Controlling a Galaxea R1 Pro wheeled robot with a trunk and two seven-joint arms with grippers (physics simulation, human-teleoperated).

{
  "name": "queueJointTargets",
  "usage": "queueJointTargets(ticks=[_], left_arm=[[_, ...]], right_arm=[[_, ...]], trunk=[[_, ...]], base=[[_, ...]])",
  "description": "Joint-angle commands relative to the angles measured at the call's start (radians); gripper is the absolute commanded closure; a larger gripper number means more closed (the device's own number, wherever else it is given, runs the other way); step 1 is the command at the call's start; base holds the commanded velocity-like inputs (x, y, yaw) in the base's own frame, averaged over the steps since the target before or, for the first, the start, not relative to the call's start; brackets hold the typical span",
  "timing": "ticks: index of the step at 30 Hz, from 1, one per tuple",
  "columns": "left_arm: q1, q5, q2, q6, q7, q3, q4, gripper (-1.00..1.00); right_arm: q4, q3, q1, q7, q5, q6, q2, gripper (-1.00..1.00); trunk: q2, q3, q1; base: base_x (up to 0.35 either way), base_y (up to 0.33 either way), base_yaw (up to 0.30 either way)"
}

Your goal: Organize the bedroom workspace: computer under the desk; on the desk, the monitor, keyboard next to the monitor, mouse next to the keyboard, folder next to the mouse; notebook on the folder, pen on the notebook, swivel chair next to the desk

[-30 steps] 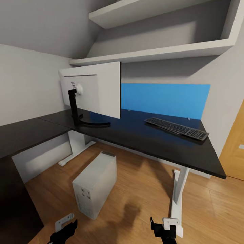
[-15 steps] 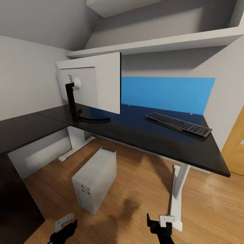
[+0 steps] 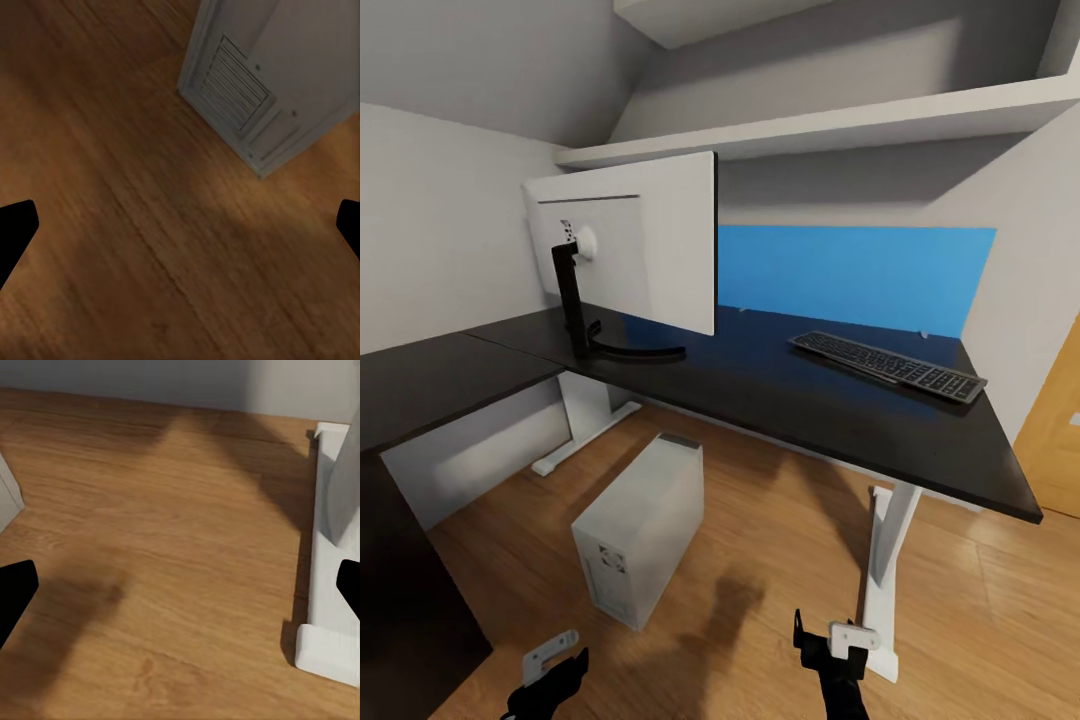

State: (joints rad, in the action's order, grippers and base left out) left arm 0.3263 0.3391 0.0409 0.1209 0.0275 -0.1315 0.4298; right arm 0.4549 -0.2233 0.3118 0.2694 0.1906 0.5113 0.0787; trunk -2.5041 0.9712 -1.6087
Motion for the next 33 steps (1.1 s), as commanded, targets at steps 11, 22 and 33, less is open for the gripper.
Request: queueJointTargets(ticks=[11, 22, 33], left_arm=[[0.0, 0.008, -0.001, 0.003, 0.001, 0.003, 0.0, -1.0], [0.0, 0.008, -0.001, 0.003, 0.002, 0.004, -0.001, -1.0], [0.0, 0.008, -0.001, 0.003, 0.001, 0.004, -0.001, -1.0]], right_arm=[[-0.059, -0.011, 0.001, 0.006, 0.01, 0.013, -0.001, -1.0], [-0.072, -0.014, 0.001, 0.007, 0.011, 0.013, 0.001, -1.0], [-0.073, -0.014, 0.001, 0.006, 0.011, 0.013, 0.001, -1.0]], trunk=[[0.0, 0.001, 0.0], [0.0, 0.001, 0.0], [0.0, 0.001, 0.0]], base=[[0.23, 0.0, 0.0], [0.03, 0.0, -0.082], [0.001, 0.0, -0.181]])
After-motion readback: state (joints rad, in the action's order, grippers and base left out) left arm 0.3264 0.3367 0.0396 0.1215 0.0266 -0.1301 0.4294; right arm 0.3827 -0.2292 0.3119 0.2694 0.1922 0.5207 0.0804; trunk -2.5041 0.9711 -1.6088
